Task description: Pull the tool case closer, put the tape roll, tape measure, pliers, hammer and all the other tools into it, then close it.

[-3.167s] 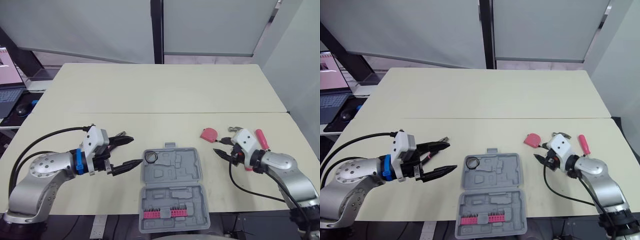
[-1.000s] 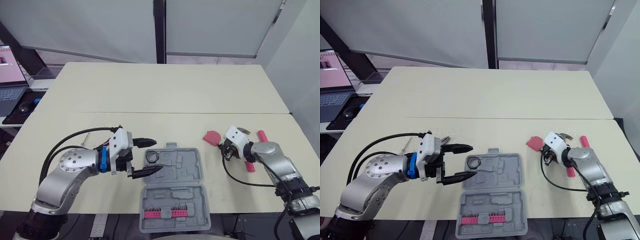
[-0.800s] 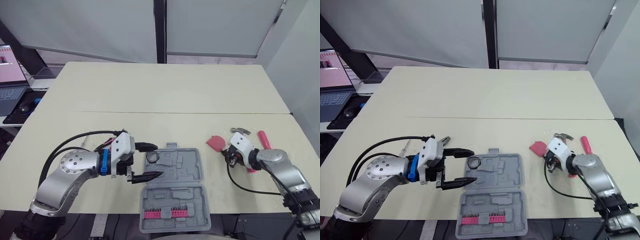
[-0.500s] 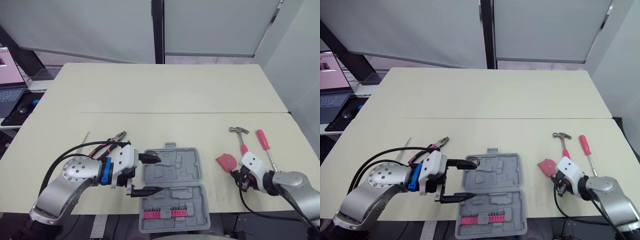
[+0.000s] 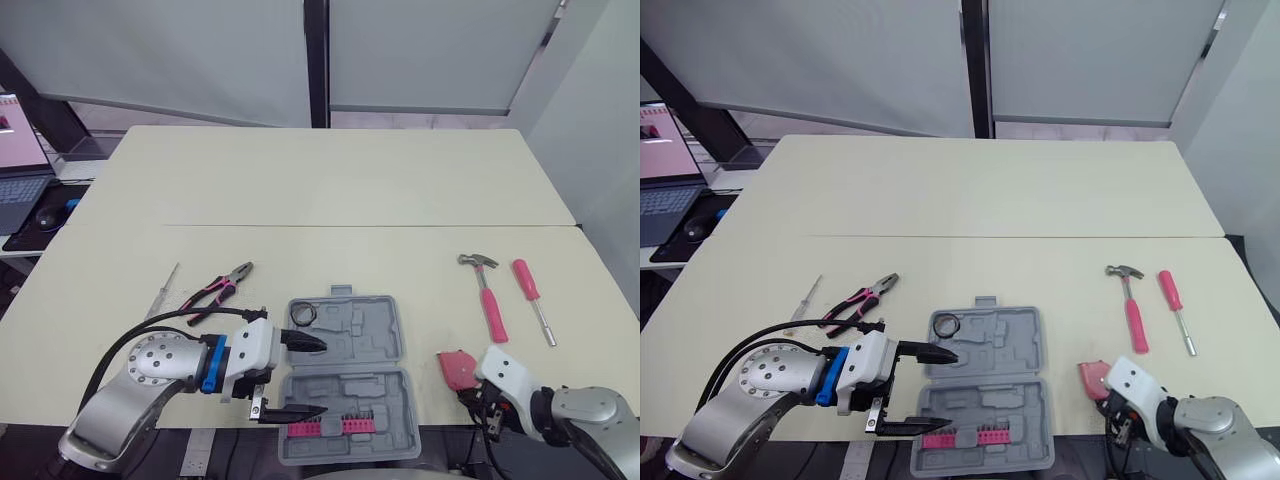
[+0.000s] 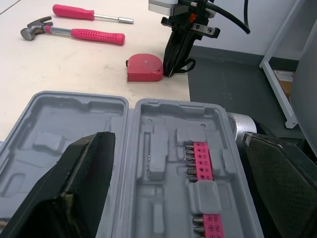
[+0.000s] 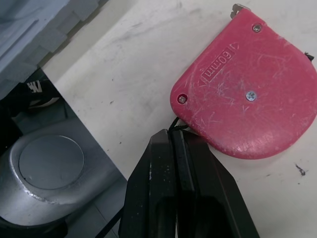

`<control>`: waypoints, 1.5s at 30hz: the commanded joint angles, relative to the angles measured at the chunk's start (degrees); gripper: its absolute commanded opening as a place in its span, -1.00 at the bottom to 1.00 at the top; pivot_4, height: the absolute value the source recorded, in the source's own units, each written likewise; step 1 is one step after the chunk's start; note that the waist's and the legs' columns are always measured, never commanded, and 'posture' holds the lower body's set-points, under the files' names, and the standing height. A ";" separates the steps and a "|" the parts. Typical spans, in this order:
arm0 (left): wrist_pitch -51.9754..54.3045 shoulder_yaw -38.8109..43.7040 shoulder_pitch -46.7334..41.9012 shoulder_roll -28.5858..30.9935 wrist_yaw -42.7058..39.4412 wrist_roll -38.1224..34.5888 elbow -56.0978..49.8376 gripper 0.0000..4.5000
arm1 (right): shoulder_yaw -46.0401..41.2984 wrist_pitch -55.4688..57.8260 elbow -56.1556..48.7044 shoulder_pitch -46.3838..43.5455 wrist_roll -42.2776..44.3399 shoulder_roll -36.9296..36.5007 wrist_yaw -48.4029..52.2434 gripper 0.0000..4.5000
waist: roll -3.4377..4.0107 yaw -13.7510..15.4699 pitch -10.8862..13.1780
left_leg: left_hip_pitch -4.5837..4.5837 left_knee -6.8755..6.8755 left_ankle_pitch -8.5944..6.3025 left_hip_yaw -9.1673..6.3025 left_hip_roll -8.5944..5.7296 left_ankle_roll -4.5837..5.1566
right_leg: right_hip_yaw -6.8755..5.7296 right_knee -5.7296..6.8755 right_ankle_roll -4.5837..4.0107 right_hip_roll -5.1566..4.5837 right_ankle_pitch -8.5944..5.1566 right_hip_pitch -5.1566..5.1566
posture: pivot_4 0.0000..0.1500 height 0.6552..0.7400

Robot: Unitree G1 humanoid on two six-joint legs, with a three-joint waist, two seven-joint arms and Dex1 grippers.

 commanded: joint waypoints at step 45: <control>-10.62 -1.21 1.69 -0.96 -2.64 1.64 -1.45 1.00 | 12.18 -63.04 35.07 -31.45 -4.17 -6.16 32.77 0.97 | -0.01 -0.10 0.10 | 0.02 -0.02 0.00 0.03 0.01 0.00 | -0.02 -0.03 -0.28 0.03 0.11 0.04 | 1.00 1.00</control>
